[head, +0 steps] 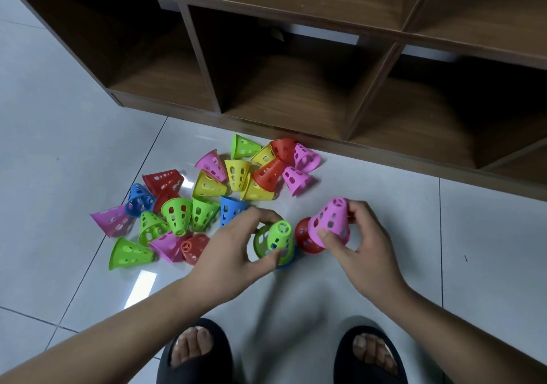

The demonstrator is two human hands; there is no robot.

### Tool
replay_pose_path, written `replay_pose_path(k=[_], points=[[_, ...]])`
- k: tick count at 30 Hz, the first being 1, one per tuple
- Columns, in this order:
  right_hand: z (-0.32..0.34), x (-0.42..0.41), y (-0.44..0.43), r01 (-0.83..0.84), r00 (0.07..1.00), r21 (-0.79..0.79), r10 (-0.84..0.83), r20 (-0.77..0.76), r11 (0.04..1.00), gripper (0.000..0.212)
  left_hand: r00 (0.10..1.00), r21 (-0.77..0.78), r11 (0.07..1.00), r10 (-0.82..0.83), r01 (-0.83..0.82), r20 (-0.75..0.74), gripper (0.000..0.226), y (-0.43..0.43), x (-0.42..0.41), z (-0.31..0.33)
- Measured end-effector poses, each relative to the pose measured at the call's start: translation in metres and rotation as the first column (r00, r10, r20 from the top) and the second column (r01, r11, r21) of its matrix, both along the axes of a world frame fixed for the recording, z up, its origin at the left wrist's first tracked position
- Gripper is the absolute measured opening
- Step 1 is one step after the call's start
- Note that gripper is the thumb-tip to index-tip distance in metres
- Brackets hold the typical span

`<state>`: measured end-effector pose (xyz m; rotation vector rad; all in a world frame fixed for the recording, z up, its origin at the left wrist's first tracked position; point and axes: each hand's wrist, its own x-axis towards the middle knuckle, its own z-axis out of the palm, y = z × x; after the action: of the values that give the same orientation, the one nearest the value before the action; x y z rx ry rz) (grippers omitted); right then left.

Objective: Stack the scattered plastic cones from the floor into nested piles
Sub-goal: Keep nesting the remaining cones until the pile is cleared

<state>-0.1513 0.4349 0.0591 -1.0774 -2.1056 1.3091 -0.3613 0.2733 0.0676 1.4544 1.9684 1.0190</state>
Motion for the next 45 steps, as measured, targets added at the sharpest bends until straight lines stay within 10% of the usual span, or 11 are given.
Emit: replay_pose_path(k=[27, 32, 45], points=[[-0.032, -0.013, 0.027, -0.398, 0.901, 0.000, 0.390, 0.191, 0.918, 0.067, 0.967, -0.145, 0.975, -0.189, 0.165, -0.171, 0.058, -0.011, -0.055, -0.039], [-0.038, -0.040, 0.073, -0.285, 0.926, 0.122, 0.241, 0.290, 0.951, 0.037, 0.984, -0.193, 0.980, 0.008, -0.043, -0.176, 0.046, -0.001, -0.093, -0.042], [-0.085, -0.103, 0.092, -0.499, 0.729, 0.201, 0.283, 0.623, 0.843, 0.047, 0.808, -0.373, 0.905, -0.060, -0.203, -0.586, 0.069, 0.006, -0.090, -0.100]])
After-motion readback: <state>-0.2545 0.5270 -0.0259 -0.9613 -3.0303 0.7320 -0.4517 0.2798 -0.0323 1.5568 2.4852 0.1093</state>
